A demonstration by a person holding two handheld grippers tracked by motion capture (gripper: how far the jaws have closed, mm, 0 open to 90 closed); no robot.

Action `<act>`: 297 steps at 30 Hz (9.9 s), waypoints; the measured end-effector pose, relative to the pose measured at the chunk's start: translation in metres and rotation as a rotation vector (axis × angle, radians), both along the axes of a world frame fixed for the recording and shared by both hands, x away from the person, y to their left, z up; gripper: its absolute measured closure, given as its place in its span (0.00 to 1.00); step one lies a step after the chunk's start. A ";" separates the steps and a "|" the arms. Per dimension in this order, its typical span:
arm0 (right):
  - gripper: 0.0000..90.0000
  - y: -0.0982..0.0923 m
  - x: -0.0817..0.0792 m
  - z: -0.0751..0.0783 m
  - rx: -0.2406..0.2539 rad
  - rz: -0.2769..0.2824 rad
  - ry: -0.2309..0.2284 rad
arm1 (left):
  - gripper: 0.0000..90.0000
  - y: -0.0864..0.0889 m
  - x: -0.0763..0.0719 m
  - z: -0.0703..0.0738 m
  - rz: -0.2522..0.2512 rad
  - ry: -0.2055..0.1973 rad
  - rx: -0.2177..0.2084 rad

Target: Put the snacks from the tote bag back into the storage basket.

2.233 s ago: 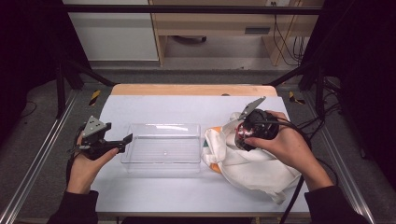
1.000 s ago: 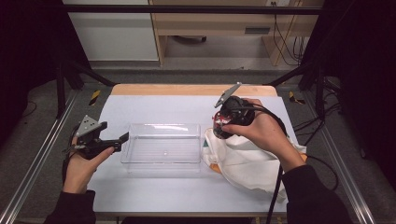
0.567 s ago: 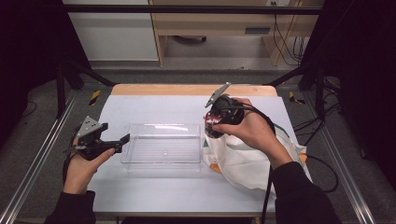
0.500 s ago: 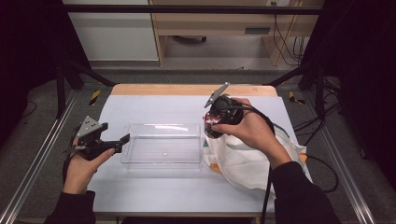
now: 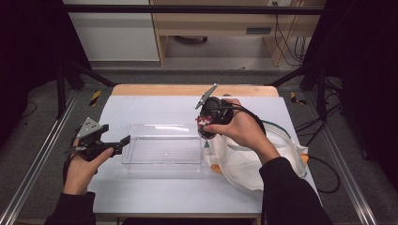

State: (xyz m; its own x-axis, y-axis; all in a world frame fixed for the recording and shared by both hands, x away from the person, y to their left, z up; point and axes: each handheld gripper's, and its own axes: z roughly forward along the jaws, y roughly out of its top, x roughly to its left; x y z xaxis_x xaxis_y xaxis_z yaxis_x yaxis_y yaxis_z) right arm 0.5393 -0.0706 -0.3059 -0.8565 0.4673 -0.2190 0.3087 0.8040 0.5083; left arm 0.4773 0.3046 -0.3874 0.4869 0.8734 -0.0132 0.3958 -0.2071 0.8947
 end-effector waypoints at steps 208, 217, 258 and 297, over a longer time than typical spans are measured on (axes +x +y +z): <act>0.26 0.056 0.014 -0.103 -0.065 0.076 0.119 | 0.05 0.029 0.001 -0.001 0.040 0.021 -0.044; 0.16 0.054 0.010 -0.092 0.004 0.070 0.095 | 0.05 0.030 0.001 -0.001 0.042 0.018 -0.043; 0.10 0.016 -0.020 -0.034 0.162 0.053 -0.031 | 0.05 0.028 0.002 -0.003 0.043 0.022 -0.039; 0.08 -0.121 -0.080 -0.048 0.341 -0.313 -0.176 | 0.05 0.010 -0.007 -0.016 0.060 -0.069 -0.004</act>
State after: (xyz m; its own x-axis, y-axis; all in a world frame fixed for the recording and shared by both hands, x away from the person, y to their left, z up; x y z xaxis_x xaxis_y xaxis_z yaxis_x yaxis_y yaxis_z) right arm 0.4590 -0.1920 -0.3536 -0.6271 0.7666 -0.1381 0.3945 0.4655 0.7923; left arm 0.4702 0.3145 -0.4030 0.4334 0.9011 0.0152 0.3449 -0.1814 0.9210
